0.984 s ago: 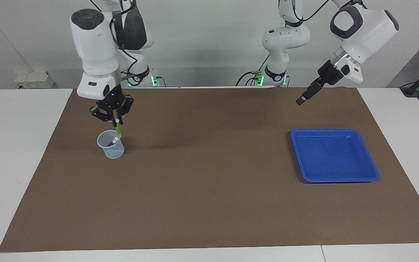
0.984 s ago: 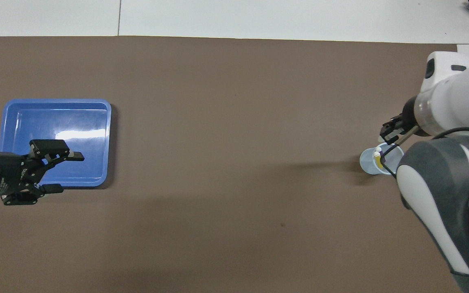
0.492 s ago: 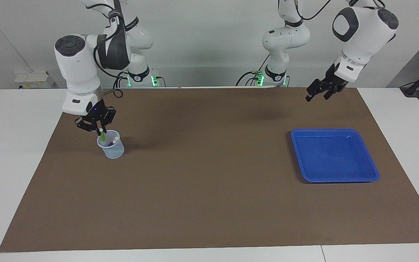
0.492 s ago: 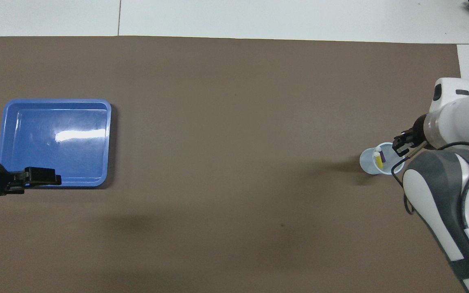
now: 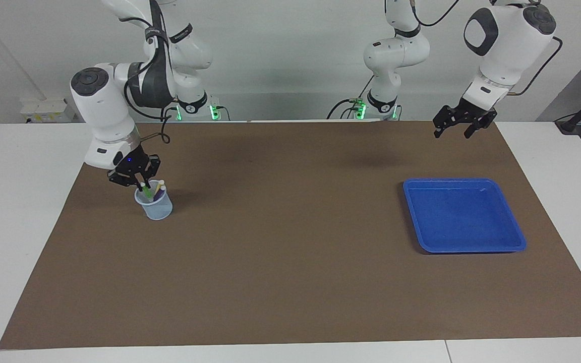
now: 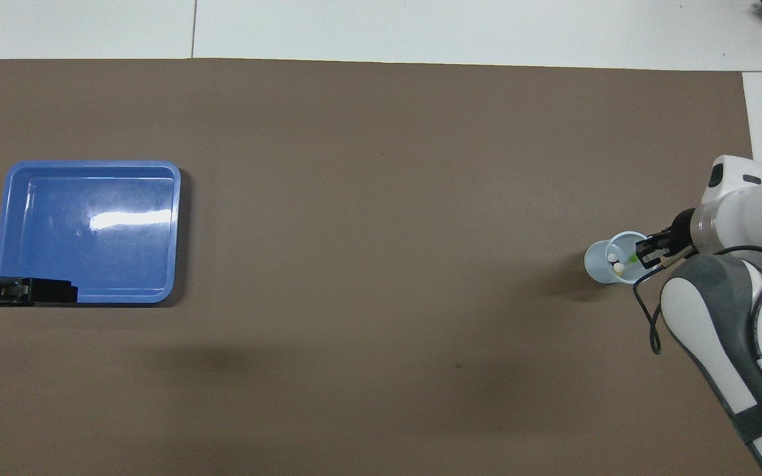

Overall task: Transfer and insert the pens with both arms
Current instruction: 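Lower the green pen into the clear cup and open the right gripper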

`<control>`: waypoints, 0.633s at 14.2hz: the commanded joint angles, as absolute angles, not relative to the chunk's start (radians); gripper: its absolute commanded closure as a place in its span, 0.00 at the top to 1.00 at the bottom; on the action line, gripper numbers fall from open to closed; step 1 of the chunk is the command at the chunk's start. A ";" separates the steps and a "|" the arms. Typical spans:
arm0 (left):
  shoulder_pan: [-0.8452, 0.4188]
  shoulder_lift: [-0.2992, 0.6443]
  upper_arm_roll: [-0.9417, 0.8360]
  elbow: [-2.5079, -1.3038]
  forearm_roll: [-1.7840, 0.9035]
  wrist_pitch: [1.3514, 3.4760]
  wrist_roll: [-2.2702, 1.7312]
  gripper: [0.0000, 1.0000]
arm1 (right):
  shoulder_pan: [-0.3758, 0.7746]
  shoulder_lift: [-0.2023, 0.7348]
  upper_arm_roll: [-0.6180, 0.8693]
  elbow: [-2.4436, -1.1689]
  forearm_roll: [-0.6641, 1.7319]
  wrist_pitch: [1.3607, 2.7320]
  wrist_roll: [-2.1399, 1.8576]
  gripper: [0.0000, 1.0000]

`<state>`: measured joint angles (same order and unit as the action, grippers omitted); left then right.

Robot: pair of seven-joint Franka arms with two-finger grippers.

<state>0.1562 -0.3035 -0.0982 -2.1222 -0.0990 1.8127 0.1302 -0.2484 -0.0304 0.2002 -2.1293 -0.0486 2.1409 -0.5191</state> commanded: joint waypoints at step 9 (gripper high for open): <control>0.141 -0.161 -0.115 -1.853 -0.077 1.695 0.143 1.00 | -0.245 -0.064 0.221 -1.998 -0.028 1.963 -0.465 1.00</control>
